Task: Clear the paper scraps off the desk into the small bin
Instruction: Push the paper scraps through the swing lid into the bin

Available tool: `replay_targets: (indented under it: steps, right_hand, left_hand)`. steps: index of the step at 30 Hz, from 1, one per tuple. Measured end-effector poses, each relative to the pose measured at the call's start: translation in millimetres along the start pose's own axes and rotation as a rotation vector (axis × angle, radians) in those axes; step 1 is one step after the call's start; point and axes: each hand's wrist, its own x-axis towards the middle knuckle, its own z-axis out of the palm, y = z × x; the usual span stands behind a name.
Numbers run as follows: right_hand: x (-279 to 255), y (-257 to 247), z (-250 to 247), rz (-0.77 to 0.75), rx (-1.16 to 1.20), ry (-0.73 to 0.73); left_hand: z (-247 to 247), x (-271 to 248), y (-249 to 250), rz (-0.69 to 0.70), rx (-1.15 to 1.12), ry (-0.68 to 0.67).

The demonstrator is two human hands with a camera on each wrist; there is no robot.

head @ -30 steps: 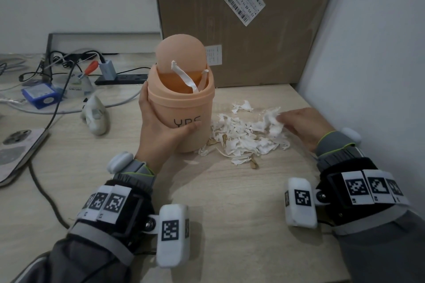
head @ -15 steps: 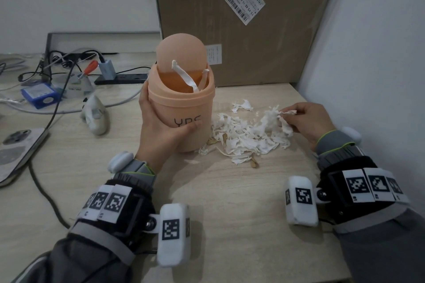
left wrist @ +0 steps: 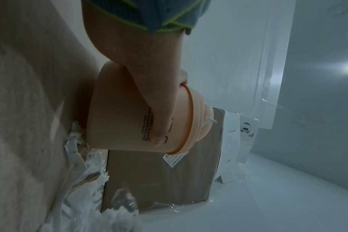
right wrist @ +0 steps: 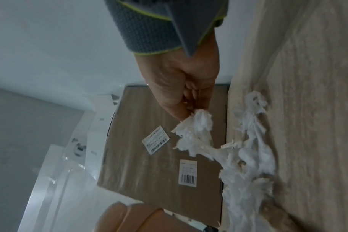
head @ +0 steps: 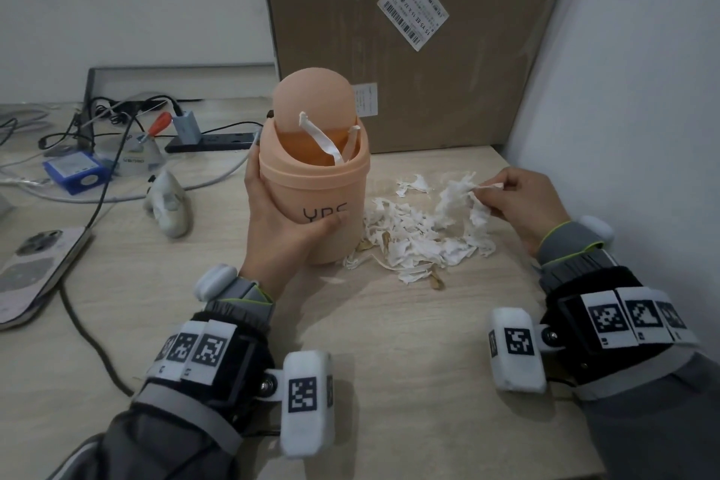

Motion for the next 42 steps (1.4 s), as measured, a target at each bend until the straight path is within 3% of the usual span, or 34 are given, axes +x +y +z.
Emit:
replay_targets:
  steps: [8,16,25,30,34,39,42]
  right_hand:
    - [-8.8,-60.7,14.1,-0.235,0.163,0.040]
    - [-34.8,-132.2,57.0,-0.487,0.162,-0.110]
    - [-48.5,-129.0,114.6,-0.614,-0.241,-0.172]
    - [-54.0,-124.9,124.1,-0.723,-0.572,-0.245]
    - [-53.5,-126.2,113.1,-0.682,-0.834,-0.246]
    - [-51.4,-139.9,105.4,-0.671,-1.179,-0.494]
    - [-50.1,-144.9,111.7,-0.575,-1.231,-0.683]
  left_hand:
    - [0.4,-1.7,2.9,-0.013,-0.011,-0.018]
    - [-1.0,-1.3,1.4,-0.014,-0.013,-0.023]
    - [1.0,-2.6,3.1,0.020,-0.029,-0.042]
    - [2.1,-1.6,-1.2,0.045,-0.024,-0.054]
    - [2.6,-0.4,-5.2,0.072,0.016,-0.054]
    - [2.5,1.2,-7.3,0.104,0.061,-0.072]
    - [2.4,0.6,-7.0,0.112,0.059,-0.081]
